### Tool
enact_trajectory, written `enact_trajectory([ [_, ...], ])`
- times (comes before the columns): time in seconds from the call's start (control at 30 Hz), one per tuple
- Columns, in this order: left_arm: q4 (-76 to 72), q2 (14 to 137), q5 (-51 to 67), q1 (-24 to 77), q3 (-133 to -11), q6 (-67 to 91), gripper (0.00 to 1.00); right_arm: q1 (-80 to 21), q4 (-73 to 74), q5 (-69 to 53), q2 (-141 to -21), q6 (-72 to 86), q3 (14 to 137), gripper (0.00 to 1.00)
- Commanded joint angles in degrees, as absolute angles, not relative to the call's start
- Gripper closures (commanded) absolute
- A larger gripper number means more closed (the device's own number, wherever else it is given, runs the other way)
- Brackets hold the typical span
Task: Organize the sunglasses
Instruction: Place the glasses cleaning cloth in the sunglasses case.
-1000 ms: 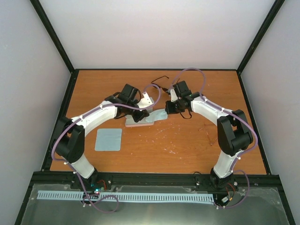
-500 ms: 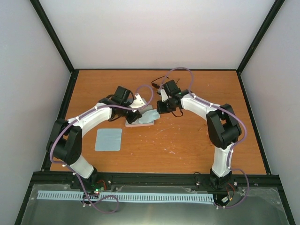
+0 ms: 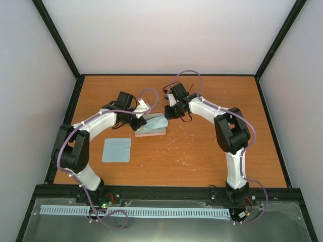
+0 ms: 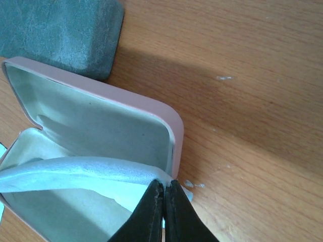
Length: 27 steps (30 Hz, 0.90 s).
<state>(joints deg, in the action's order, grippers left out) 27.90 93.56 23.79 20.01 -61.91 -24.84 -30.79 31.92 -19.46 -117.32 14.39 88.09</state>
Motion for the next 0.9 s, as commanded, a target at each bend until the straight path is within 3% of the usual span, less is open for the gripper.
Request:
enact_trajectory([
  [0.0, 26.4, 94.9, 25.2, 19.8, -61.3, -26.0, 0.99, -31.7, 33.5, -20.5, -119.7, 14.2, 91.5, 0.97],
  [0.87, 21.9, 98.5, 20.4, 15.9, -60.8, -26.7, 0.99, -31.7, 35.5, -20.8, -126.7, 14.9, 99.2, 0.97],
])
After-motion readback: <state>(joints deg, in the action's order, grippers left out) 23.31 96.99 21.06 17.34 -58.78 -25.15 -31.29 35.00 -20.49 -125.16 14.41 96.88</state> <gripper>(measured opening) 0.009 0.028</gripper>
